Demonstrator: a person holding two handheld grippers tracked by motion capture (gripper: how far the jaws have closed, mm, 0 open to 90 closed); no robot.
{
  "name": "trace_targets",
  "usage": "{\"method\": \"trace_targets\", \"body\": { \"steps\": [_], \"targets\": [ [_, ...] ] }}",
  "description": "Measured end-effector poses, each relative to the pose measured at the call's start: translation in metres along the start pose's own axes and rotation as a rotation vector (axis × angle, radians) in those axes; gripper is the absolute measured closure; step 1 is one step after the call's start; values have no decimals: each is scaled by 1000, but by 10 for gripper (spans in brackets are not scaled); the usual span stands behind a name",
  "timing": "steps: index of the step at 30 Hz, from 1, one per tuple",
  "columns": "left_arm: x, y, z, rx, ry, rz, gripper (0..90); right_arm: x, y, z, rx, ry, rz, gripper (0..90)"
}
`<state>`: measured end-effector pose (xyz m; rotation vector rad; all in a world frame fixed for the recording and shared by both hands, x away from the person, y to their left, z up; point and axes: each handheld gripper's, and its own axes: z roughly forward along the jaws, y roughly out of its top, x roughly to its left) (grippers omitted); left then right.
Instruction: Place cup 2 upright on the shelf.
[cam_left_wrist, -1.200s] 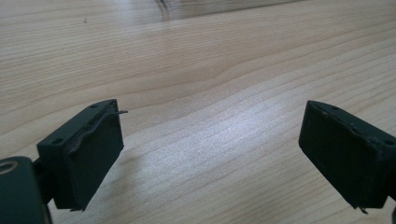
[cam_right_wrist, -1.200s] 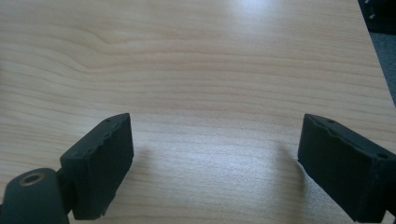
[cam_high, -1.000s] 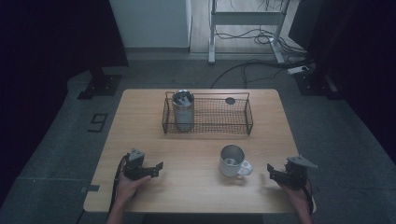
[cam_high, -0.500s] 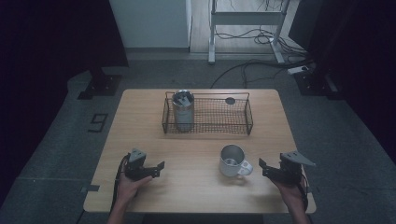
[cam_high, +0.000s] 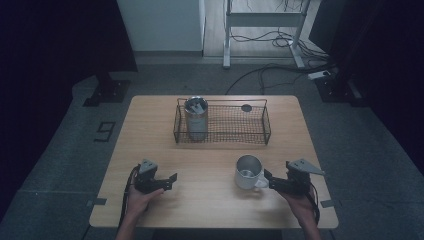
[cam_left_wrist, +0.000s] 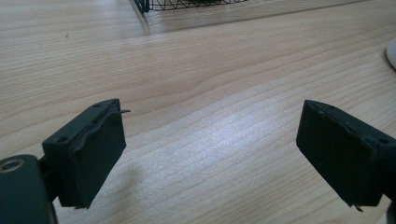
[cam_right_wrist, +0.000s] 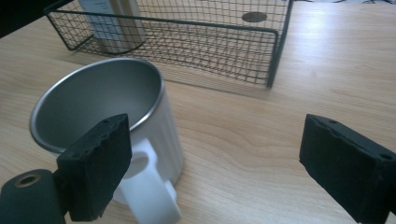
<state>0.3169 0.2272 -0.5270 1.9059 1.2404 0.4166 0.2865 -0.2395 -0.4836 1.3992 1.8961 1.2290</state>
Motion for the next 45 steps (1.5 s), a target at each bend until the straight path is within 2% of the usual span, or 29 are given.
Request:
{"method": "trace_targets", "body": {
  "steps": [16, 24, 29, 37, 45],
  "targets": [
    [1, -2, 3, 19, -13, -7, 83, 24, 2, 10, -13, 69, -51, 67],
    [3, -1, 1, 17, -17, -10, 83, 34, 4, 16, 4, 106, -74, 31],
    [4, -1, 1, 16, -20, -14, 83, 42, 7, 23, 37, 126, -120, 8],
    [6, -1, -2, 8, -22, -22, 83, 52, 16, 34, 46, 129, -156, 0],
    [7, 0, -3, 5, -26, -25, 83, 58, 14, 51, 107, 107, -199, 0]
  ]
}}
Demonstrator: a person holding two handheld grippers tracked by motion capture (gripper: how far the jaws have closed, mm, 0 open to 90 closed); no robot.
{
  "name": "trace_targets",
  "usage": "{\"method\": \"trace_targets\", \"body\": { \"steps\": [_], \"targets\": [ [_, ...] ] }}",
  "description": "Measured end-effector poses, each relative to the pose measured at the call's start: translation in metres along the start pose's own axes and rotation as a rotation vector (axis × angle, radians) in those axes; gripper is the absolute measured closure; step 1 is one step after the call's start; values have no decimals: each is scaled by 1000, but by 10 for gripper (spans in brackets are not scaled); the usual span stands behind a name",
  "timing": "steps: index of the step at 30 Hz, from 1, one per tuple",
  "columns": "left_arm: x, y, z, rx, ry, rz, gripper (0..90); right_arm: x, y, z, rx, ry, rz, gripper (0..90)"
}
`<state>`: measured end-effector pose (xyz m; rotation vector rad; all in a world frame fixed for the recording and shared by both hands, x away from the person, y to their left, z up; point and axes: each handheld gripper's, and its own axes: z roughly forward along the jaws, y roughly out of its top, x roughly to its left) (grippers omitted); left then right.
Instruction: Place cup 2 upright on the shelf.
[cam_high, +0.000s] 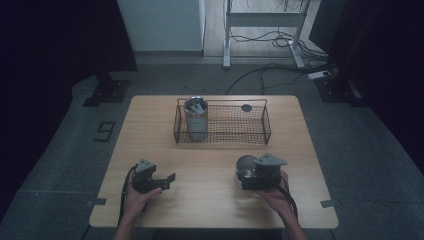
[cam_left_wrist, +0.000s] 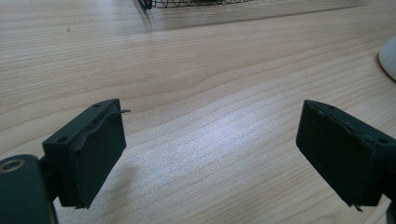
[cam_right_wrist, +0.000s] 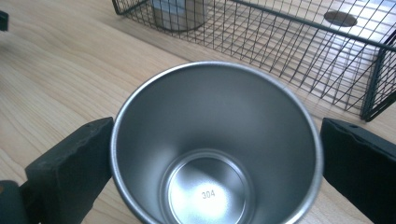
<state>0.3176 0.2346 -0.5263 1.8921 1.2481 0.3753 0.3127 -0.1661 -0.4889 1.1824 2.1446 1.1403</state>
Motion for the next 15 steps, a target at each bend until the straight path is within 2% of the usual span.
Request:
{"method": "trace_targets", "body": {
  "steps": [3, 5, 12, 15],
  "targets": [
    [-1, 0, -1, -5, 1, 2, 83, 1, -1, 3, 16, -15, -12, 11],
    [-1, 0, -2, -6, 2, 2, 83, 1, -1, 4, 15, -1, -9, 54],
    [-2, 0, -2, -2, 5, 8, 83, -1, -4, 5, 2, 18, -21, 59],
    [-3, 1, -4, -9, 7, 13, 83, 0, -3, 5, 0, 4, -2, 61]
  ]
}}
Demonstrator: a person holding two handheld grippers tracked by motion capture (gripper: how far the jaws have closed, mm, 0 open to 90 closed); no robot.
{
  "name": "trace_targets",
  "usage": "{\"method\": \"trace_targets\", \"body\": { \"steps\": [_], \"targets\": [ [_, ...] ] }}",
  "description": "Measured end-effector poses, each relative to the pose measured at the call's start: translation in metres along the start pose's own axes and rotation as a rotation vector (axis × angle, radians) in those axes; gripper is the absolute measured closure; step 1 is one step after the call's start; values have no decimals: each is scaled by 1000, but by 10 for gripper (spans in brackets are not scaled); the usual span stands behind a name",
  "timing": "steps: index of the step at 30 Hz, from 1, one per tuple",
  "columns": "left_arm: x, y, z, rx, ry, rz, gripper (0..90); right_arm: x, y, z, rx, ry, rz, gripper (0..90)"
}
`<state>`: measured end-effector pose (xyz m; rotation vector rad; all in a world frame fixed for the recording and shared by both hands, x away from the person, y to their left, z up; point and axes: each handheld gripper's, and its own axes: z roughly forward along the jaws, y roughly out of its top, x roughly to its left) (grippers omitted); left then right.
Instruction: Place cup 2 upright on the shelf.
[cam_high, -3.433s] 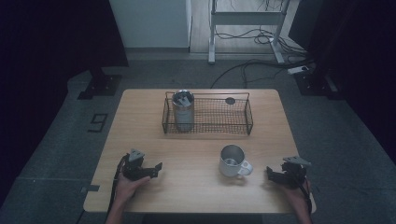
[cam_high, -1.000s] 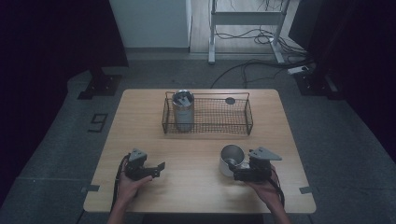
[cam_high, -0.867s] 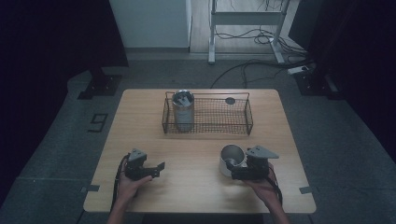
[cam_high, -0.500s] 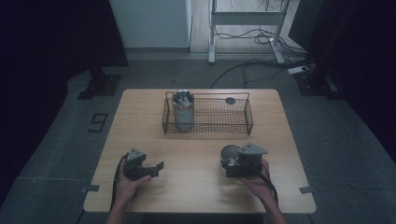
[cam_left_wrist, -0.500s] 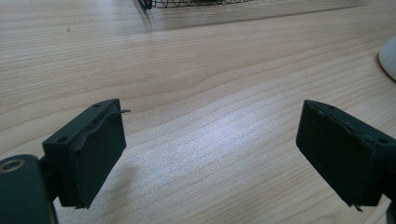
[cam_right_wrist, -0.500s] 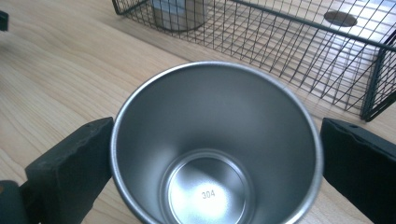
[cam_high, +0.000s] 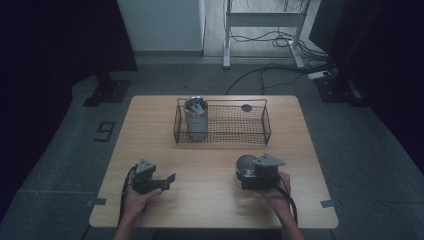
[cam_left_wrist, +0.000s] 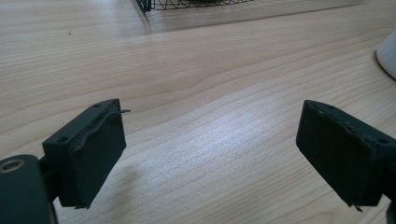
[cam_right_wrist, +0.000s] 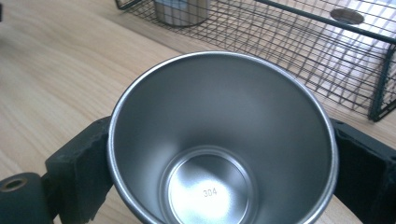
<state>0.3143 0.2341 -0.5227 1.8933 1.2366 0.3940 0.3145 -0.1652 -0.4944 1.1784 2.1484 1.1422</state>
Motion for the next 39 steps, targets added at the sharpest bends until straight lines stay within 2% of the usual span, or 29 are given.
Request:
{"method": "trace_targets", "body": {
  "steps": [5, 11, 16, 24, 28, 39],
  "targets": [
    [1, 2, -4, -14, -3, -5, 83, 2, -1, 0, -9, -18, 16, 61],
    [2, 2, -5, -16, -3, -5, 83, -1, 0, -2, -16, -17, 47, 62],
    [2, 1, -4, -13, -5, -4, 83, -3, 2, -12, -44, -15, 67, 62],
    [1, 1, -3, -9, -6, 0, 83, -5, 7, -29, -83, -18, 65, 62],
    [0, 1, -3, -6, -11, 4, 83, -7, 10, -37, -102, -40, 76, 62],
    [-4, 2, 0, -1, -26, 8, 84, -15, 17, -50, -135, -56, 89, 62]
  ]
}}
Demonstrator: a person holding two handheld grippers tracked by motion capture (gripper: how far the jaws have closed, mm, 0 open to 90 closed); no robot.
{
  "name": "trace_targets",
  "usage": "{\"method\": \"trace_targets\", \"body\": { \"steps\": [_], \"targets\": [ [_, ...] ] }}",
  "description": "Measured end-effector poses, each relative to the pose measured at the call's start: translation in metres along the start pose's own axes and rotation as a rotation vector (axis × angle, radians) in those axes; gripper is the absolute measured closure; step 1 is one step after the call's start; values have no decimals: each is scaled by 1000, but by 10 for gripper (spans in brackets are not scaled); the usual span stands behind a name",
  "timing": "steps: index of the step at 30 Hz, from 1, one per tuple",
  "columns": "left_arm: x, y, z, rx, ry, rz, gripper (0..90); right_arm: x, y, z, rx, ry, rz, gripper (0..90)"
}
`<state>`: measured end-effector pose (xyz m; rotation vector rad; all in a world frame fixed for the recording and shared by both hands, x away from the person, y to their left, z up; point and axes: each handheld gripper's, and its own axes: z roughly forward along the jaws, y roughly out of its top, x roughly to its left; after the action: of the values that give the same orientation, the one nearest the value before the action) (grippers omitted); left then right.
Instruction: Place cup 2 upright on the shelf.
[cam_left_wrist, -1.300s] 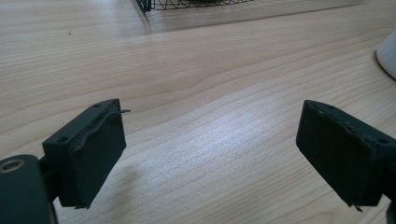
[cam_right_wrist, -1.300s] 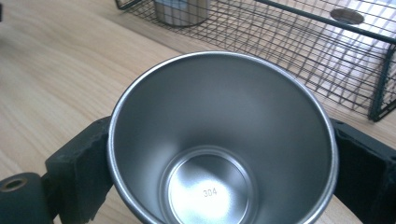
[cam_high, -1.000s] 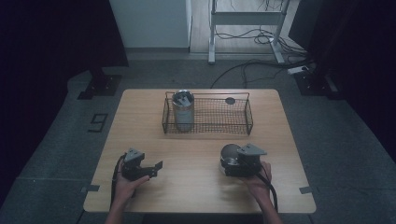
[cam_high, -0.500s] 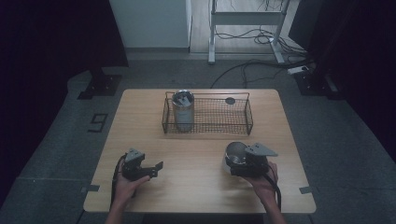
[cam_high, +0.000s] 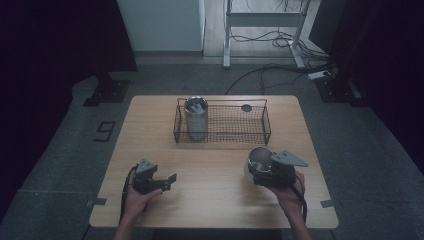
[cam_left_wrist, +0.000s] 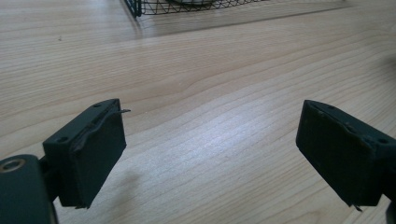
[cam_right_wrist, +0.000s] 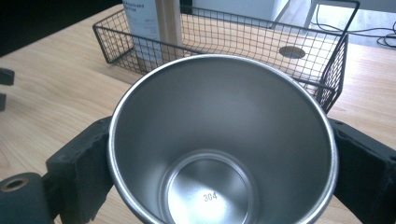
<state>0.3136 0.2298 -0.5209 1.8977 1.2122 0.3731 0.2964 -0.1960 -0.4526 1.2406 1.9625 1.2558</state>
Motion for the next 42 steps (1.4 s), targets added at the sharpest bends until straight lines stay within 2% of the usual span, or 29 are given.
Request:
{"method": "trace_targets", "body": {
  "steps": [9, 19, 30, 42],
  "targets": [
    [0, 0, 0, 1, -4, 0, 84, -5, 11, -4, 1, -1, -3, 62],
    [-6, -1, 4, 3, -7, 9, 84, -8, 32, -6, -2, 9, -7, 62],
    [-5, -1, 2, 6, -5, 15, 84, -19, 53, -13, -12, 5, 0, 62],
    [-5, -2, 3, 15, -5, 17, 84, -26, 74, -8, -20, 19, -15, 62]
  ]
}}
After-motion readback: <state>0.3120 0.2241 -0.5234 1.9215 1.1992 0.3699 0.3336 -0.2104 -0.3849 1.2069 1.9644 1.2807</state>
